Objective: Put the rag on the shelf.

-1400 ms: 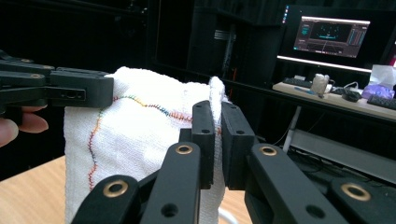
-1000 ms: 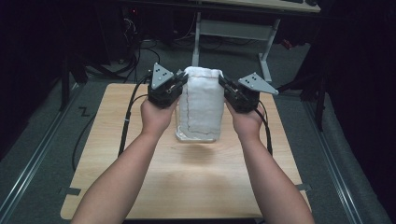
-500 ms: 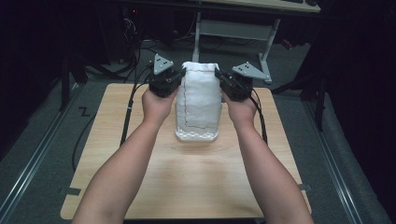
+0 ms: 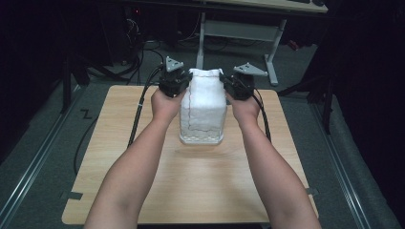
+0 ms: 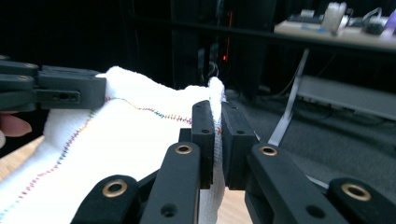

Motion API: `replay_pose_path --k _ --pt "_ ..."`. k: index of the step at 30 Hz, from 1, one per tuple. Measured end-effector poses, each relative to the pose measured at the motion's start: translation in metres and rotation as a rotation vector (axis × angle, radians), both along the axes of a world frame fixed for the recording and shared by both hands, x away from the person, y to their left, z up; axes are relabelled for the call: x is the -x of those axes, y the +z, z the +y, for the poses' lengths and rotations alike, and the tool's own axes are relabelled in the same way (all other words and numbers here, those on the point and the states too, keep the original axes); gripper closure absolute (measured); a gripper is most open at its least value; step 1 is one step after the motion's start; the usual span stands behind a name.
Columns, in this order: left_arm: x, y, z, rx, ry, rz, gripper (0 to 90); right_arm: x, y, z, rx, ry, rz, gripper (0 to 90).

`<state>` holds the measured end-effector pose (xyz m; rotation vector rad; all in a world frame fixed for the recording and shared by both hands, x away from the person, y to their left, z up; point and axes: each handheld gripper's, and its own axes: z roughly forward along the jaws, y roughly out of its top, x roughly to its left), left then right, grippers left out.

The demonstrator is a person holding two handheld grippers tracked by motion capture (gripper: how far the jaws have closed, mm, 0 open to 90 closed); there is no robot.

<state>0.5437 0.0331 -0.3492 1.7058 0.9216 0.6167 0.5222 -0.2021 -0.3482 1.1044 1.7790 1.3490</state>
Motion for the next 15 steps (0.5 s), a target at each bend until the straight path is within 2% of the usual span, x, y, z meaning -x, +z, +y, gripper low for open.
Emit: replay_pose_path --k 3,5,8,10,13,15 --pt "-0.003 -0.006 -0.002 -0.022 0.003 0.022 83.8 -0.005 -0.006 0.0 0.012 -0.002 0.025 85.5" --pt "-0.004 -0.01 -0.001 -0.031 0.004 0.042 83.7 -0.006 -0.011 0.002 0.03 -0.007 0.025 85.5" --pt "-0.006 -0.016 0.0 -0.025 0.003 0.063 83.6 -0.008 -0.015 0.002 0.033 0.0 0.042 85.4" --pt "-0.007 -0.022 0.0 -0.021 -0.005 0.096 83.7 -0.01 -0.018 0.003 0.041 0.004 0.055 85.4" --pt "-0.006 -0.028 0.001 -0.022 -0.008 0.107 83.6 -0.012 -0.023 0.003 0.044 -0.001 0.061 85.3" --pt "-0.007 -0.03 0.004 -0.002 -0.006 0.123 82.5 -0.013 -0.025 0.005 0.055 -0.002 0.066 85.0"
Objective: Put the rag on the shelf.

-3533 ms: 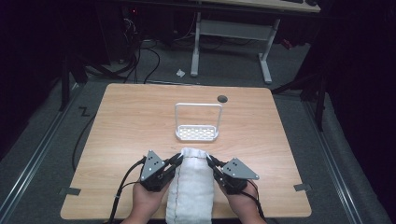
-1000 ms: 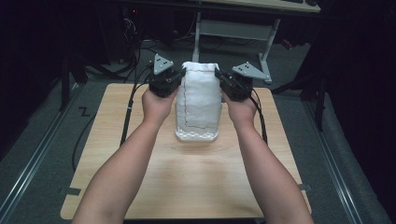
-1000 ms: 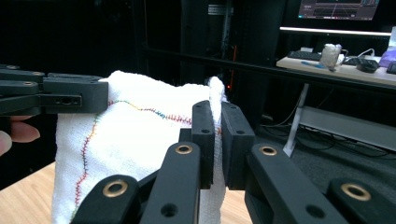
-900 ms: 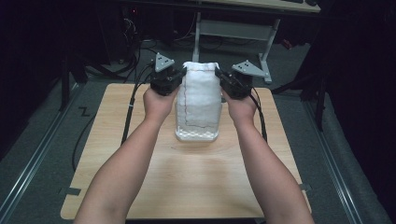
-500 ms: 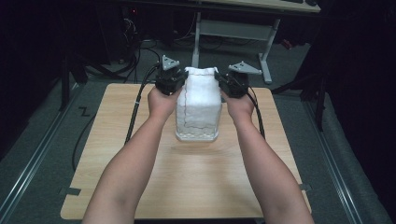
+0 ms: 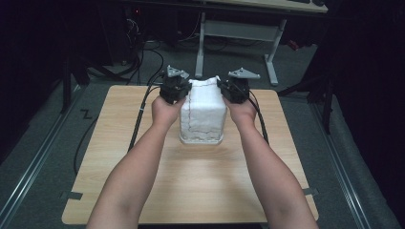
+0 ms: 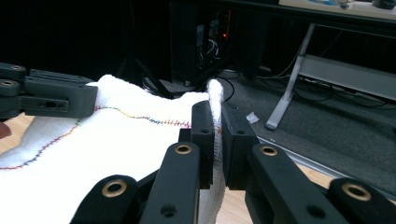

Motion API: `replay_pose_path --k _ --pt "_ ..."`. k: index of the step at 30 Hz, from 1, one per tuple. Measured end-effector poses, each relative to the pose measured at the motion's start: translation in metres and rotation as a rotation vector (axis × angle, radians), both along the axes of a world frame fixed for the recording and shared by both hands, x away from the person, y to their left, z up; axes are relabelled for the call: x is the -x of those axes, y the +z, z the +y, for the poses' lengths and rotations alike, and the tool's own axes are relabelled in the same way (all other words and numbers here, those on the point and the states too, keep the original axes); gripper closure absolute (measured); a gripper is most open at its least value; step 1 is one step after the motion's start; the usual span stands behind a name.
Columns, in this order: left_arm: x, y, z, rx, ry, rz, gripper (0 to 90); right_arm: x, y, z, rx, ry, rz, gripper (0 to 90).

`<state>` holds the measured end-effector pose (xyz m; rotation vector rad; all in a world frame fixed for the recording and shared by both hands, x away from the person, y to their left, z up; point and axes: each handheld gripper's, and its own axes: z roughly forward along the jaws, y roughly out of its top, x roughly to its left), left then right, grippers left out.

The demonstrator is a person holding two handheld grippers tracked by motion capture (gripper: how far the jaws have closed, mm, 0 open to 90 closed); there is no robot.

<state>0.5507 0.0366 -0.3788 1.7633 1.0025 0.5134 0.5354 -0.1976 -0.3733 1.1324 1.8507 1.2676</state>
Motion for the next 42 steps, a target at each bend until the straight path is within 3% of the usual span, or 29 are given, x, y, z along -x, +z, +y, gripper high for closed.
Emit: replay_pose_path --k 3,5,12,16,19,22,26,32,42 --pt "-0.002 0.002 0.005 0.029 0.005 0.0 71.3 -0.002 -0.002 0.0 0.001 -0.02 0.015 77.1" --pt "-0.001 0.004 0.007 0.035 0.014 -0.013 68.6 -0.002 -0.001 -0.001 -0.006 -0.027 0.017 72.5" --pt "0.004 0.01 0.015 0.022 0.028 -0.031 63.1 0.001 0.003 -0.011 0.003 -0.027 0.033 70.2" --pt "0.01 0.014 0.021 0.018 0.035 -0.06 58.4 0.012 0.004 -0.021 0.001 -0.031 0.017 68.7" --pt "0.013 0.015 0.025 0.0 0.036 -0.073 58.2 0.019 0.002 -0.03 0.013 -0.038 0.013 67.6" --pt "0.021 0.014 0.033 0.012 0.034 -0.074 58.1 0.028 0.0 -0.039 0.017 -0.05 0.014 67.1" --pt "0.033 0.008 0.051 0.009 0.051 -0.084 57.7 0.042 -0.006 -0.051 0.014 -0.055 0.02 66.2" --pt "0.047 0.0 0.072 -0.051 0.059 -0.103 56.2 0.062 -0.012 -0.063 0.027 -0.057 0.012 64.2" --pt "0.071 -0.001 0.091 -0.038 0.032 -0.123 56.7 0.091 -0.018 -0.07 0.066 -0.049 -0.019 62.8"
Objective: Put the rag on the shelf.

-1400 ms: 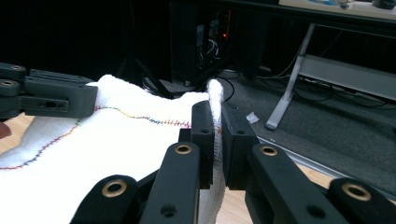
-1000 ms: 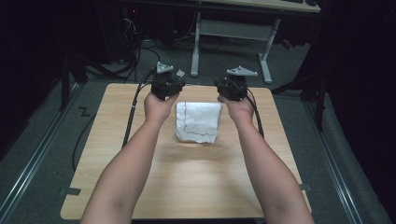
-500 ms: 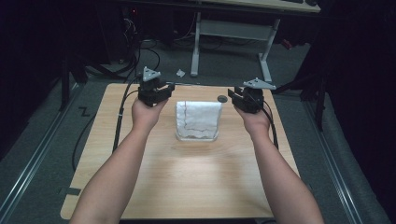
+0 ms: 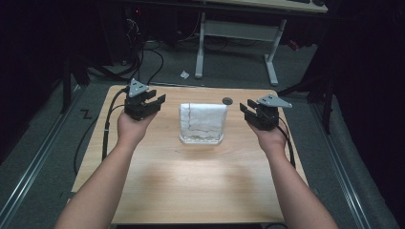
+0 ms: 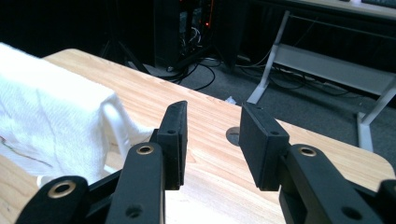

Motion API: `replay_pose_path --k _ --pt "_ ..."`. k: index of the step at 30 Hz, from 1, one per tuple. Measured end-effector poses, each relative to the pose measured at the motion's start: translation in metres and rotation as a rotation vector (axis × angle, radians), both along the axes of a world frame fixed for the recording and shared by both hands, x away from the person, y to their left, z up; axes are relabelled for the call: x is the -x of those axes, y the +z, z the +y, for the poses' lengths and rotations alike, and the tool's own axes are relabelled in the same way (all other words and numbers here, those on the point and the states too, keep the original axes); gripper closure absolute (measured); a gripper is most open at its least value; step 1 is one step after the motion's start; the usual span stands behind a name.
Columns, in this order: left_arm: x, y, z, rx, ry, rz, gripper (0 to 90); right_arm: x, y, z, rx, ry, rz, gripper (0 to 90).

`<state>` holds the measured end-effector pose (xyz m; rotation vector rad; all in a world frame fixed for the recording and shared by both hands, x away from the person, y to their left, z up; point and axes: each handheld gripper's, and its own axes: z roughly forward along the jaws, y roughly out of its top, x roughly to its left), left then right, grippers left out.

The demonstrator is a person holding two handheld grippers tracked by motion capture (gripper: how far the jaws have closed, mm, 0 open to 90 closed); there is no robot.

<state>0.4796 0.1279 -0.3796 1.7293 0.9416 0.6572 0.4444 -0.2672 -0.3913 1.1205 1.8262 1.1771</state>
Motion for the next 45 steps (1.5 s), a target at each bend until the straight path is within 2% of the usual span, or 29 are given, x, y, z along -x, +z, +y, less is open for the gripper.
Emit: replay_pose_path --k 5,6,7,8,10,12,14,16,18,21,23,26,30,33,35,36,37,38,39,40,41,42,44,45 --pt "0.008 -0.011 0.004 0.004 -0.01 0.034 55.7 0.01 -0.003 -0.001 0.014 -0.001 0.0 61.5" --pt "0.008 -0.013 0.004 -0.013 -0.012 0.056 55.4 0.011 -0.004 -0.001 0.019 -0.003 0.017 61.1" --pt "0.01 -0.017 0.004 -0.025 -0.009 0.059 54.7 0.012 -0.005 -0.001 0.024 0.003 0.028 60.6" --pt "0.012 -0.021 0.004 -0.021 -0.011 0.057 54.6 0.014 -0.006 -0.001 0.028 0.009 0.039 60.1" --pt "0.016 -0.028 0.005 -0.016 -0.015 0.073 54.9 0.02 -0.011 -0.001 0.031 0.009 0.02 60.0" --pt "0.02 -0.037 0.007 -0.018 -0.018 0.08 55.5 0.023 -0.015 0.0 0.041 0.017 0.044 58.4" --pt "0.023 -0.047 0.008 -0.015 -0.021 0.1 55.3 0.028 -0.022 0.002 0.056 0.024 0.035 58.4" --pt "0.027 -0.06 0.008 -0.025 -0.025 0.129 55.3 0.031 -0.029 0.004 0.057 0.039 0.071 57.7" --pt "0.034 -0.072 0.008 -0.033 -0.037 0.154 55.0 0.035 -0.039 0.006 0.051 0.054 0.077 57.8" --pt "0.046 -0.089 0.005 -0.057 -0.049 0.176 53.4 0.039 -0.054 0.008 0.076 0.059 0.128 56.8" --pt "0.055 -0.099 0.004 -0.074 -0.064 0.194 52.1 0.044 -0.063 0.009 0.087 0.053 0.128 59.0" --pt "0.067 -0.113 0.004 -0.09 -0.086 0.221 51.3 0.049 -0.075 0.009 0.063 0.044 0.169 58.5" --pt "0.081 -0.131 0.007 -0.113 -0.106 0.249 49.9 0.061 -0.09 0.011 0.075 0.044 0.178 59.5" --pt "0.09 -0.143 0.014 -0.086 -0.105 0.284 49.1 0.071 -0.101 0.015 0.071 0.055 0.191 56.6" --pt "0.1 -0.148 0.019 -0.073 -0.109 0.304 48.6 0.079 -0.109 0.019 0.079 0.06 0.198 55.0" --pt "0.107 -0.149 0.021 -0.058 -0.115 0.327 47.9 0.084 -0.113 0.021 0.087 0.064 0.206 53.9" --pt "0.118 -0.149 0.024 -0.024 -0.124 0.353 47.2 0.088 -0.117 0.022 0.094 0.071 0.21 53.0" --pt "0.131 -0.15 0.028 0.029 -0.138 0.356 47.0 0.095 -0.122 0.024 0.088 0.068 0.217 53.0" --pt "0.142 -0.149 0.03 0.061 -0.139 0.351 49.1 0.103 -0.127 0.024 0.071 0.062 0.21 53.0" --pt "0.15 -0.149 0.03 0.07 -0.136 0.356 49.6 0.112 -0.134 0.023 0.035 0.06 0.208 53.6" --pt "0.154 -0.149 0.031 0.072 -0.136 0.359 49.0 0.117 -0.137 0.023 0.025 0.065 0.242 52.0" --pt "0.156 -0.15 0.03 0.055 -0.135 0.359 48.2 0.119 -0.138 0.025 0.054 0.084 0.265 50.0" --pt "0.156 -0.151 0.027 -0.001 -0.126 0.338 47.8 0.125 -0.139 0.027 0.1 0.08 0.227 50.8" --pt "0.156 -0.15 0.026 -0.015 -0.126 0.325 47.6 0.124 -0.139 0.026 0.093 0.082 0.238 50.2"
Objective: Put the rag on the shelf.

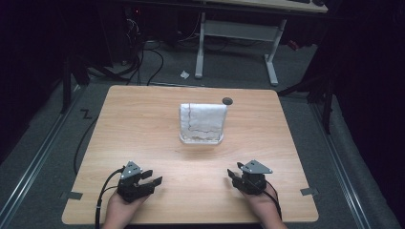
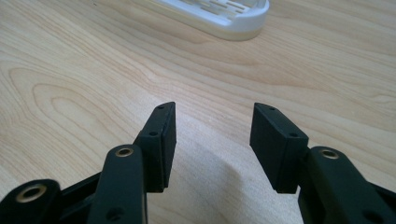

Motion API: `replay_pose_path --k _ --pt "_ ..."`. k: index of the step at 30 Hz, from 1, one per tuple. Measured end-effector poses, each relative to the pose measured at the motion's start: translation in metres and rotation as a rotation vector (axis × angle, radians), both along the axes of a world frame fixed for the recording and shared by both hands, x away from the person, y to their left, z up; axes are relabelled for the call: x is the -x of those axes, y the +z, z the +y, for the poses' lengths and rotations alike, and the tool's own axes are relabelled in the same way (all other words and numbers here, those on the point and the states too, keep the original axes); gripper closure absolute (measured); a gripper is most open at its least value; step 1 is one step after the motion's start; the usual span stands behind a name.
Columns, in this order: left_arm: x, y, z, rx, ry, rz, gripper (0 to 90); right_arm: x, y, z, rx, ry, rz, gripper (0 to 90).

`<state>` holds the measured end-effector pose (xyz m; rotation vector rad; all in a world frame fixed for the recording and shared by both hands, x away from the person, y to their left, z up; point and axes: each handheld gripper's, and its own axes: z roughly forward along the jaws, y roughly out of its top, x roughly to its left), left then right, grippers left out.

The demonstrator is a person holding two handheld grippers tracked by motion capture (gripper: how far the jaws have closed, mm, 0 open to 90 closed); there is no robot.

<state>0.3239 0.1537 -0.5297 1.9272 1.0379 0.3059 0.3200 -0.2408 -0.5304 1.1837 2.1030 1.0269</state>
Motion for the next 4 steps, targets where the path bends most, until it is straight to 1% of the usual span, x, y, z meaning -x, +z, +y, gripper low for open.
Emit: replay_pose_path --k 1,2,4 --pt "-0.0007 -0.0001 -0.0011 0.006 -0.002 -0.005 47.3 -0.0009 -0.0002 -0.0003 -0.007 0.0 0.008 49.9" --pt "-0.0012 -0.0004 -0.0017 0.008 -0.003 -0.005 47.0 -0.0013 0.0 -0.0003 -0.006 -0.002 0.004 49.8" --pt "-0.0022 -0.0024 -0.003 -0.001 -0.006 -0.007 46.2 -0.0023 0.0005 -0.0005 -0.01 0.005 -0.002 49.1"
